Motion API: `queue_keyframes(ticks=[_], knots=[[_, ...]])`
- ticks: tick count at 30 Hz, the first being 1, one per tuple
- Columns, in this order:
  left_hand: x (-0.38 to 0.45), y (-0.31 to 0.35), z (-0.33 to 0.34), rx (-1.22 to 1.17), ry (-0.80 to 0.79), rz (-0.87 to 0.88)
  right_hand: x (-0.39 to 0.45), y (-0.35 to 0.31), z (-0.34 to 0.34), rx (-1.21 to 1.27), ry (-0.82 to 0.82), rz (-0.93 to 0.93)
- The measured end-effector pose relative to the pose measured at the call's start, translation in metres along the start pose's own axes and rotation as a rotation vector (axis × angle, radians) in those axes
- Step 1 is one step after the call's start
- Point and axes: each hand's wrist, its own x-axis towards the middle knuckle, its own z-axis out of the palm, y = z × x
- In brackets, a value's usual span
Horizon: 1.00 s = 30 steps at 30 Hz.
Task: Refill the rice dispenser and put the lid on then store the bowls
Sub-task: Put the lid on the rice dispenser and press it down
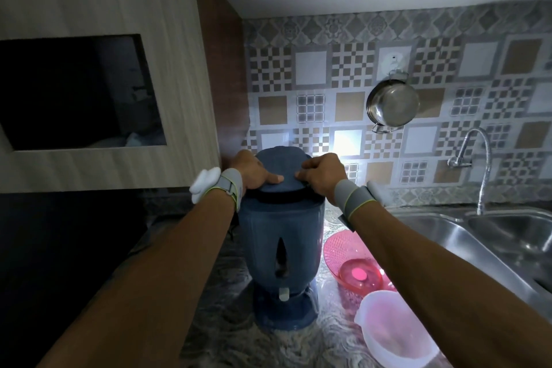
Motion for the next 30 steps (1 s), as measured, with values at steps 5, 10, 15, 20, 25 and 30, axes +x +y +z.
queue_keyframes(ticks=[5,10,15,20,25,30], knots=[[0.016,-0.007,0.009,0.056,0.022,-0.015,0.019,0.011,0.009,-0.118,-0.047,-0.026],[0.017,-0.010,0.011,0.139,0.026,0.006,0.022,0.011,0.009,-0.198,-0.095,-0.042],[0.013,-0.013,0.010,0.186,0.000,0.037,0.016,0.007,0.007,-0.291,-0.142,-0.063],[0.004,-0.010,0.006,0.341,-0.099,0.095,0.006,-0.001,0.003,-0.340,-0.175,-0.057],[-0.005,-0.002,0.004,0.468,-0.158,0.139,-0.002,-0.005,0.000,-0.345,-0.202,-0.039],[-0.008,0.000,0.003,0.550,-0.206,0.174,-0.007,-0.007,-0.002,-0.368,-0.225,-0.028]])
